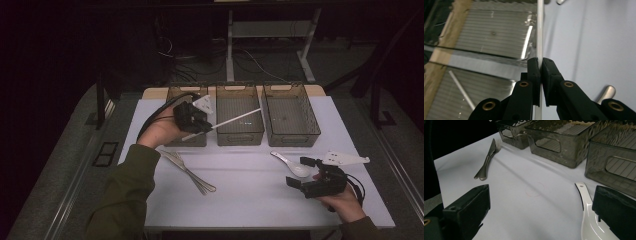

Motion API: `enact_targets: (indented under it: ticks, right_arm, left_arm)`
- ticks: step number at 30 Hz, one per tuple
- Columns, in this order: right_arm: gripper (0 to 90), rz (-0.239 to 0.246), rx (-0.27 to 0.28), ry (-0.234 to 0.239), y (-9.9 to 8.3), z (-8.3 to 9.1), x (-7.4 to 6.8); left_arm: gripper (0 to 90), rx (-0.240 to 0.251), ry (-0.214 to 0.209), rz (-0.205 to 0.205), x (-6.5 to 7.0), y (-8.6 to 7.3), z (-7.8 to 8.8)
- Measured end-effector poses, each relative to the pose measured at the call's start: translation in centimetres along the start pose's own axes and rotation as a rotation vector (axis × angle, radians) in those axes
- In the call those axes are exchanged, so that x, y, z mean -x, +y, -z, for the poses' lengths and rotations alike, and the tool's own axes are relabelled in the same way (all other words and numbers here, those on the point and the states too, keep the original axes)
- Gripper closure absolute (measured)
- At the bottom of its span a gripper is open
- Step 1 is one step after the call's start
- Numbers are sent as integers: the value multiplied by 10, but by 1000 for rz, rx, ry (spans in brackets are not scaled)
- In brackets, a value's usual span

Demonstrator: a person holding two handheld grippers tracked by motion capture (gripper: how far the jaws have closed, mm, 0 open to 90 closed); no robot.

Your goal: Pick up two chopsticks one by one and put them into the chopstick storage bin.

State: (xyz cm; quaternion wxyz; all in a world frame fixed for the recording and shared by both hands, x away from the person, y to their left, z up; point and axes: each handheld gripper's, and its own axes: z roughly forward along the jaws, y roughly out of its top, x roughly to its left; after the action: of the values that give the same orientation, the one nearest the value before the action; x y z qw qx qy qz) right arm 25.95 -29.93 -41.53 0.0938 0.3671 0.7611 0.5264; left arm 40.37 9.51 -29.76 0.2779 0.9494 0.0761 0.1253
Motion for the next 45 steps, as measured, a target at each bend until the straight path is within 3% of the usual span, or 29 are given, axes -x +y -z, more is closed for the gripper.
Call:
enact_targets:
  ticks: [6,11,18,19,24,31,37,45]
  right_arm:
    - [15,-1,0,0,0,0,0]
    - [15,-3,0,0,0,0,0]
    - [15,-5,-3,0,0,1,1]
    - [15,-5,-3,0,0,1,1]
    - [15,-5,1,0,0,1,1]
    - [15,-4,0,-2,0,2,2]
    - [15,-6,1,-1,0,1,2]
    - [15,-6,1,-1,0,1,2]
  left_arm:
    - [842,41,62,100,-20,-11,12]
    - [842,64,136,212,-36,-24,18]
    - [842,57,208,356,-55,-41,12]
    - [842,45,214,357,-58,-44,11]
    - [842,53,218,417,-66,-60,-2]
    - [841,16,194,489,-72,-82,-20]
    - [841,17,188,568,-75,-100,-31]
    - [840,-22,173,616,-75,-112,-44]
